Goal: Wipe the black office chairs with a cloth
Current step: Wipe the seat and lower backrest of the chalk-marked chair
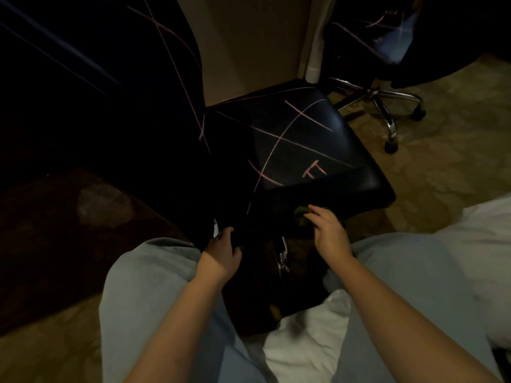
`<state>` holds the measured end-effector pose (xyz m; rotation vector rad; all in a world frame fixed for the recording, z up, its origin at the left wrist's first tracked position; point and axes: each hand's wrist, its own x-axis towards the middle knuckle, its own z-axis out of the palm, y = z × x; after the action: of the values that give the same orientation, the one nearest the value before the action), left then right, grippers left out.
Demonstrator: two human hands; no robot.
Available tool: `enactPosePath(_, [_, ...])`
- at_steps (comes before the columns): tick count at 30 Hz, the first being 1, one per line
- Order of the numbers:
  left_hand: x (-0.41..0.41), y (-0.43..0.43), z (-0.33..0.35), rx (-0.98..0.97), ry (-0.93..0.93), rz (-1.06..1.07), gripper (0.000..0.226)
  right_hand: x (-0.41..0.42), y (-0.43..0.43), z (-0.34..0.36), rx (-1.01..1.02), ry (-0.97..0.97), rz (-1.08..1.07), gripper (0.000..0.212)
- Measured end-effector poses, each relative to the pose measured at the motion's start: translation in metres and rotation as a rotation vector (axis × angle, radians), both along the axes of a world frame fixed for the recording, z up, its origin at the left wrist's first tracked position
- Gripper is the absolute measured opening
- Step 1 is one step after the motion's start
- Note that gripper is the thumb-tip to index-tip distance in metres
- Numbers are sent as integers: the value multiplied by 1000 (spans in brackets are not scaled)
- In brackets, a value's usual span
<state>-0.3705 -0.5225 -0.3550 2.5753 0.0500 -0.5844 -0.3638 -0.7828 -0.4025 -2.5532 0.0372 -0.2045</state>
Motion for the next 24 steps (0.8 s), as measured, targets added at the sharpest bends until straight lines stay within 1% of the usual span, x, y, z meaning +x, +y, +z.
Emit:
enactPosePath(2, [0, -1, 1, 15, -7, 5, 57, -5, -8, 2, 35, -26, -147, 36])
enactPosePath(4, [-1, -3, 1, 29, -6, -5, 59, -7, -12, 7, 124, 7, -335, 33])
enactPosePath(6, [-1, -3, 1, 38, -3, -17, 60, -5, -10, 8, 154, 38, -434, 33])
enactPosePath(9, [-2, -1, 1, 33, 10, -18, 63, -1, 17, 10, 144, 9, -356, 31])
enactPosePath(14, [-1, 2, -1, 32, 39, -23, 68, -1, 82, 12, 110, -46, -53, 27])
enactPosePath(19, [1, 3, -4, 55, 26, -23, 68, 1, 75, 12, 59, -29, 89, 26])
enactPosePath(21, [2, 4, -5, 56, 16, -12, 68, 1, 62, 13, 77, -36, 81, 25])
enactPosePath(24, [4, 8, -6, 72, 17, -31, 69, 0, 40, 13, 147, -31, -108, 23])
